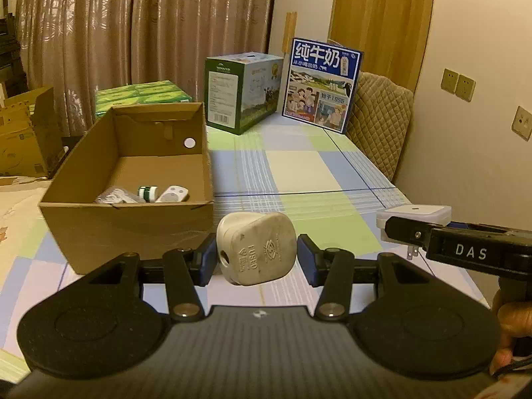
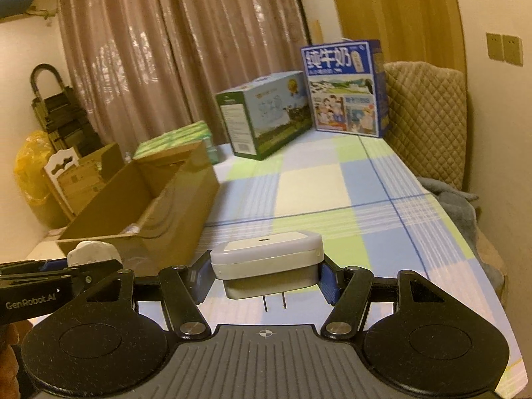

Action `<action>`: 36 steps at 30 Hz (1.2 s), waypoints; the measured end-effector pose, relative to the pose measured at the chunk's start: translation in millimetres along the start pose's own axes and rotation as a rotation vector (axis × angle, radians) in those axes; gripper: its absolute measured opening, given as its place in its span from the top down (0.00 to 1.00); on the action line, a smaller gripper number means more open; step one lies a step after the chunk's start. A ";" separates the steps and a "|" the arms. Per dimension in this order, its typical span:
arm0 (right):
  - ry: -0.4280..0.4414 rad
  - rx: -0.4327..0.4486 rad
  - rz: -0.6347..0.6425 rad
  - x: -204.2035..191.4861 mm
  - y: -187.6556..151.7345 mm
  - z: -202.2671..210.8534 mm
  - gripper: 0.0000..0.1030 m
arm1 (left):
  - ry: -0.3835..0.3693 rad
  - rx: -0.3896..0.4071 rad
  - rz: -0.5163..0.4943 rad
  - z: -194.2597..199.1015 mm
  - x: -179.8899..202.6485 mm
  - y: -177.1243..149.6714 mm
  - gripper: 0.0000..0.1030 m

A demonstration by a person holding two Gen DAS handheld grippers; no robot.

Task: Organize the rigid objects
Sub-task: 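Carry the plug with the left gripper while the right carries the night-light to the box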

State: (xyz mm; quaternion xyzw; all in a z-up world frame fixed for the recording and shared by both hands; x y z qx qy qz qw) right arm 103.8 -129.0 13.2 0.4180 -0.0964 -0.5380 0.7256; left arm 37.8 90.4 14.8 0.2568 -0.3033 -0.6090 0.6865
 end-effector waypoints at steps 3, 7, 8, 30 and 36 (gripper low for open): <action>0.014 0.005 0.017 -12.7 4.4 2.9 0.42 | 0.006 0.006 0.004 8.5 -4.8 1.3 0.56; 0.034 0.015 0.036 -27.7 10.8 5.7 0.42 | 0.015 0.013 0.011 18.2 -12.0 3.6 0.56; 0.040 0.017 0.042 -31.9 12.3 6.2 0.42 | 0.018 0.015 0.014 19.9 -14.1 4.3 0.56; 0.170 -0.018 0.176 -103.6 41.0 -39.0 0.42 | 0.084 0.030 0.027 37.0 -94.3 35.2 0.56; 0.210 -0.028 0.219 -124.3 68.2 -62.8 0.42 | 0.104 0.023 0.022 26.2 -130.7 61.9 0.56</action>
Point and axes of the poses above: each gripper's, at about its wrist camera, not at the fingertips, and z roughly against the way its jaws point, x to its right, y to its top, the point moved 2 cm from there along -z, roughly the way its jaws point, and after that the axes turned 9 degrees about -x, right-handed, at the moved point
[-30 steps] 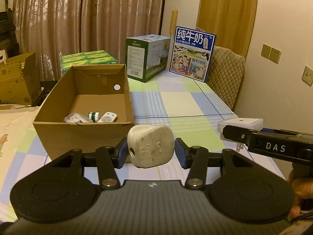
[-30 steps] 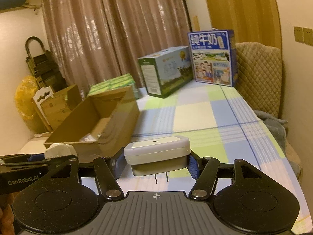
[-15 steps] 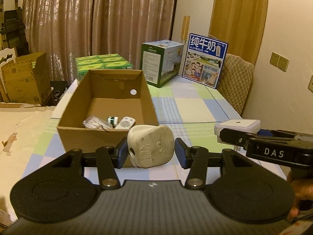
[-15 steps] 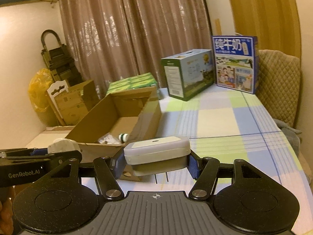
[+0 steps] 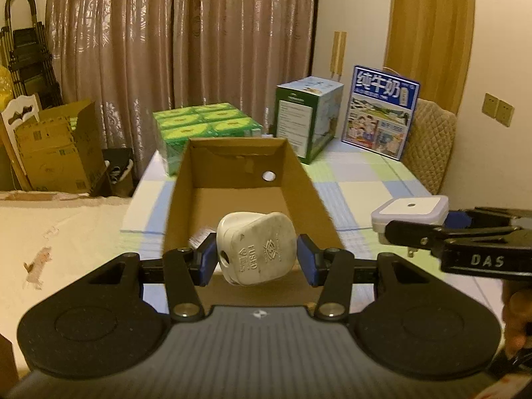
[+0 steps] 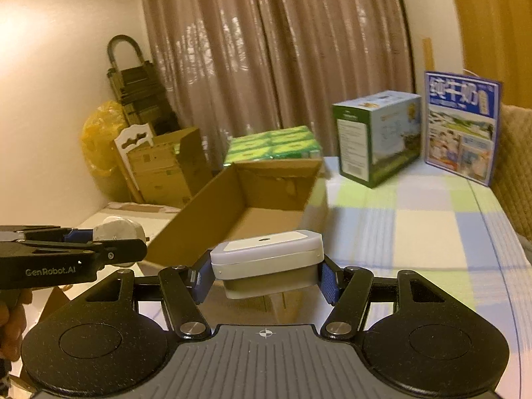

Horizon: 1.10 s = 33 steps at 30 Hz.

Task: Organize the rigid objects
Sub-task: 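Carry the plug with the left gripper while the right carries the night-light to the box, then lower both items into the box and open both grippers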

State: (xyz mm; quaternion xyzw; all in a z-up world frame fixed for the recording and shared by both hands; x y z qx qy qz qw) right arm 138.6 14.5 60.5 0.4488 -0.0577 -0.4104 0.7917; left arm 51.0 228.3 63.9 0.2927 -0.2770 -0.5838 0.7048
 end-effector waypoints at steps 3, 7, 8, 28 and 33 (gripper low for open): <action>0.009 -0.006 0.013 -1.8 17.2 -15.5 0.42 | 0.006 -0.010 0.000 -12.3 -16.6 13.7 0.56; 0.017 -0.018 0.026 -3.8 34.3 -36.8 0.42 | 0.024 -0.027 -0.030 -29.3 -30.8 28.3 0.56; 0.019 -0.023 0.028 -4.2 37.5 -43.2 0.42 | 0.020 -0.035 -0.033 -34.7 -33.7 30.9 0.56; 0.028 -0.138 0.026 -1.0 39.5 -122.7 0.42 | -0.024 -0.161 -0.049 -114.5 -56.1 31.7 0.56; 0.028 -0.145 0.024 -1.2 38.4 -129.9 0.42 | -0.024 -0.178 -0.046 -123.6 -57.0 28.3 0.56</action>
Point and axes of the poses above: each gripper's, at about its wrist camera, not at the fingertips, and z roughly against the way its jaws point, x to its right, y to its top, the point moved 2 cm from there along -z, roughly the way its jaws point, and after that the axes turned 9 degrees about -x, right-handed, at the moved point
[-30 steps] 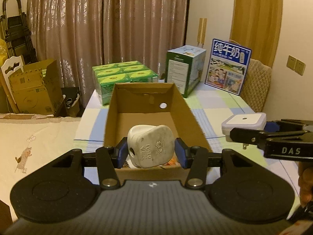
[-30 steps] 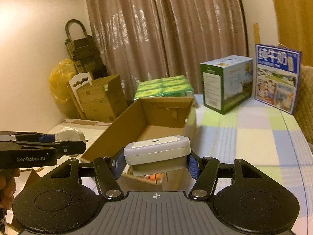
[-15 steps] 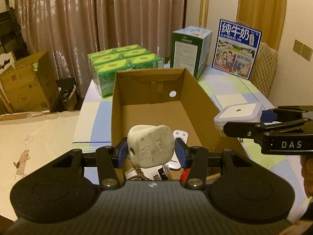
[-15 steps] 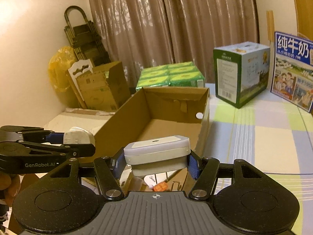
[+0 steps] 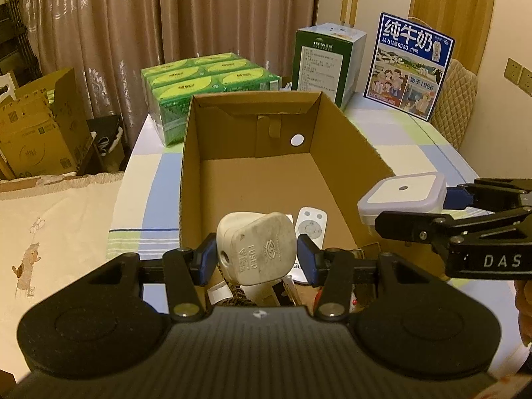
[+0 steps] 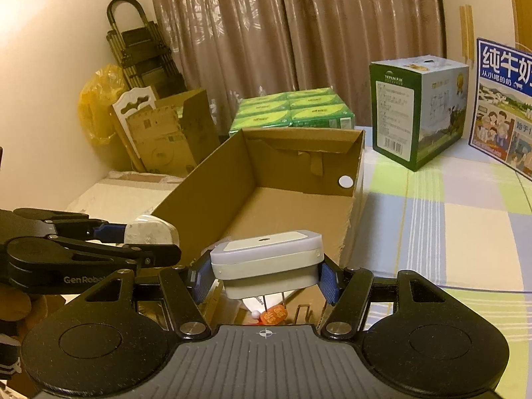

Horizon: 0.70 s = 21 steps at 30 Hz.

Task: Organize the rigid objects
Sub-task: 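Lower both items into the box and open both grippers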

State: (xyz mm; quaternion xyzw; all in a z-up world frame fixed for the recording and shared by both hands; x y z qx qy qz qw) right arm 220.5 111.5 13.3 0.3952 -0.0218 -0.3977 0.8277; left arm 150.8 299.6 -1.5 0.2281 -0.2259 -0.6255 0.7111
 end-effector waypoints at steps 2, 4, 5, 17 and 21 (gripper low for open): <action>0.000 -0.003 0.002 -0.7 -0.3 -1.7 0.42 | -0.001 -0.006 -0.002 -3.2 0.6 -0.3 0.56; 0.000 -0.004 0.004 -1.4 -0.2 -2.6 0.42 | -0.002 -0.010 -0.004 -4.8 1.0 -1.1 0.56; 0.000 -0.005 0.006 -1.8 -0.5 -3.1 0.42 | -0.002 -0.011 -0.005 -5.7 1.2 -0.9 0.56; -0.003 -0.016 0.003 -0.2 -2.5 -9.3 0.42 | -0.010 -0.030 -0.017 -16.7 2.5 -2.3 0.56; -0.004 -0.018 -0.001 0.0 -3.7 -11.4 0.42 | -0.011 -0.033 -0.022 -19.3 2.2 -2.0 0.56</action>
Point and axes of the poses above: each gripper's, at about its wrist camera, not at the fingertips, and z roughly against the way its jaws point, x to its right, y to its top, the point moved 2 cm from there along -z, roughly the way its jaws point, and after that the axes turned 9 degrees about -x, right-handed, at the moved point
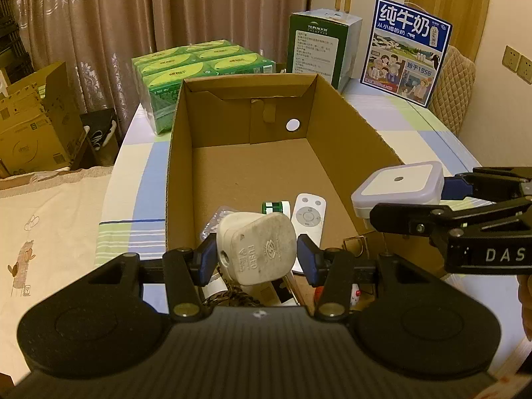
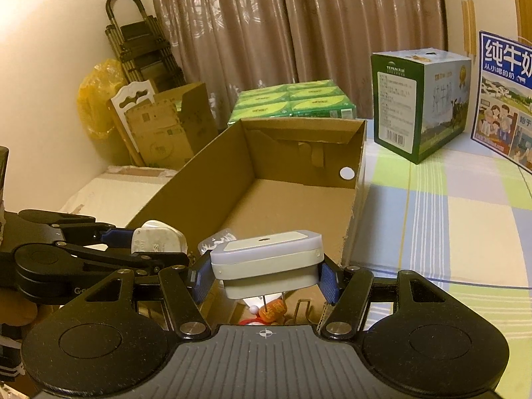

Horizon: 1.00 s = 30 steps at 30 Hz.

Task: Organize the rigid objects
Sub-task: 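Lower both items into the box and open both grippers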

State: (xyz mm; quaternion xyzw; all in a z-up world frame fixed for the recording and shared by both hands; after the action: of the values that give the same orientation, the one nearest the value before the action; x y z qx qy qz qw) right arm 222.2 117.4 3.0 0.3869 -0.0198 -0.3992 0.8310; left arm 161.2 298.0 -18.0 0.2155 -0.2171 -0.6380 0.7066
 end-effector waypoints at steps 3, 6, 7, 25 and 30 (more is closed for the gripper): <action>0.001 0.001 -0.002 -0.3 -0.9 -0.8 0.42 | -0.001 -0.001 -0.001 -0.7 0.4 0.2 0.56; 0.002 0.000 -0.002 -0.4 -1.7 -1.3 0.42 | 0.002 -0.001 -0.003 -1.8 0.3 -0.6 0.56; 0.002 -0.001 -0.002 -0.4 -1.6 -1.3 0.42 | 0.003 -0.001 -0.005 -2.1 0.3 -0.9 0.56; -0.004 -0.003 -0.014 1.1 -4.3 -2.8 0.42 | 0.037 0.009 -0.043 -1.8 2.2 -2.2 0.56; -0.002 -0.002 -0.018 1.3 -4.5 -1.8 0.42 | 0.051 0.032 -0.036 6.3 -0.5 0.2 0.56</action>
State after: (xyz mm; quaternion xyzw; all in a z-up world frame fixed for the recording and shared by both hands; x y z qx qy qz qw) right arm 220.8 115.9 -1.5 0.3857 -0.0169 -0.4071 0.8278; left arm 157.7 298.4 -12.8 0.2470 -0.2053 -0.6413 0.6968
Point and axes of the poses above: each gripper's, at about its wrist camera, not at the fingertips, and z roughly against the way its jaws point, x to its right, y to its top, the point moved 2 cm from there along -z, roughly the way its jaws point, and after that the axes turned 9 degrees about -x, right-handed, at the moved point
